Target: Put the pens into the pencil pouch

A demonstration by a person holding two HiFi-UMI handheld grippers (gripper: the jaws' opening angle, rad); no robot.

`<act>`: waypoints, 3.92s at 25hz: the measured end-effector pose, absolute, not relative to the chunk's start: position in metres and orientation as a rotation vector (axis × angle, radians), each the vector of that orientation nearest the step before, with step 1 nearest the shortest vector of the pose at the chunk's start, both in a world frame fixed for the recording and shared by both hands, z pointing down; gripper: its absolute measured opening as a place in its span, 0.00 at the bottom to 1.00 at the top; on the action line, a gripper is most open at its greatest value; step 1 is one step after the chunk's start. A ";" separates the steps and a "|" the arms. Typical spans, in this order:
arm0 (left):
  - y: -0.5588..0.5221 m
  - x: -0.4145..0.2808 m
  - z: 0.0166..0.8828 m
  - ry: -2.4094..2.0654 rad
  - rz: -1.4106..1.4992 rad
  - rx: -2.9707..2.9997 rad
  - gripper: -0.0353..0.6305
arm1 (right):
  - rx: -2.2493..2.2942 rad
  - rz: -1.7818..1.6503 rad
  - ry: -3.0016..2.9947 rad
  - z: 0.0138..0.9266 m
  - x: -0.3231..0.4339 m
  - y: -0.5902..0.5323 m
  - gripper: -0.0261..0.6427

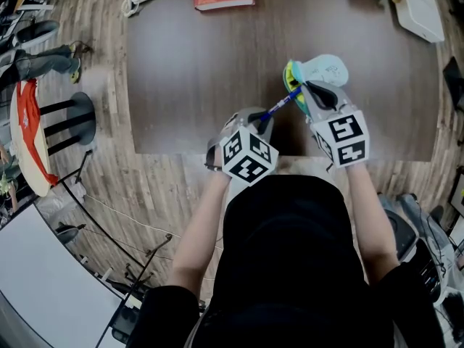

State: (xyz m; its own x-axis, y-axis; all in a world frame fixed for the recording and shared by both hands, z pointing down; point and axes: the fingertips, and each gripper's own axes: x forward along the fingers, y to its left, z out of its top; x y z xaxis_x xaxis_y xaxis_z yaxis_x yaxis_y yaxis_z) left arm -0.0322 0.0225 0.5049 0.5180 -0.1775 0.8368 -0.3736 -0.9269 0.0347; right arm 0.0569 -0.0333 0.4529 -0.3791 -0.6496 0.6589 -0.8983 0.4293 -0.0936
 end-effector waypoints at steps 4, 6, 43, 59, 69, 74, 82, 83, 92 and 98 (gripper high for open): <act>0.020 -0.030 0.505 -0.471 1.359 2.547 0.11 | 1.296 0.608 -2.149 0.454 0.058 -0.034 0.07; 0.019 -0.029 0.504 -0.474 1.351 2.546 0.11 | 1.295 0.610 -2.150 0.454 0.057 -0.034 0.07; -0.005 0.019 0.490 -0.542 1.221 2.586 0.11 | 1.234 0.614 -2.198 0.449 0.054 -0.025 0.07; -0.016 0.041 0.494 -0.528 1.196 2.595 0.11 | 1.220 0.651 -2.226 0.451 0.059 -0.025 0.07; -0.021 0.050 0.497 -0.513 1.196 2.610 0.11 | 1.233 0.654 -2.235 0.447 0.062 -0.025 0.07; -0.023 0.060 0.497 -0.504 1.184 2.615 0.11 | 1.234 0.655 -2.234 0.447 0.066 -0.023 0.07; -0.024 0.067 0.501 -0.501 1.175 2.623 0.11 | 1.240 0.663 -2.238 0.447 0.069 -0.022 0.07; -0.024 0.067 0.500 -0.500 1.173 2.624 0.11 | 1.242 0.663 -2.237 0.447 0.069 -0.022 0.07; -0.017 0.071 0.501 -0.452 1.187 2.643 0.18 | 1.256 0.666 -2.235 0.445 0.073 -0.021 0.07; -0.016 0.068 0.501 -0.461 1.190 2.654 0.23 | 1.261 0.661 -2.237 0.445 0.073 -0.021 0.07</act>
State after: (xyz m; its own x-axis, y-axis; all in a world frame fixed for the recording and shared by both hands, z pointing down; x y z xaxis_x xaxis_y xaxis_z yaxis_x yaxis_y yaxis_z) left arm 0.0678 -0.0156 0.5005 0.6279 -0.2004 0.7520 -0.3585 -0.9322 0.0509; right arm 0.0725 -0.0213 0.4448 -0.4570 -0.6378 0.6200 -0.8724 0.4574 -0.1725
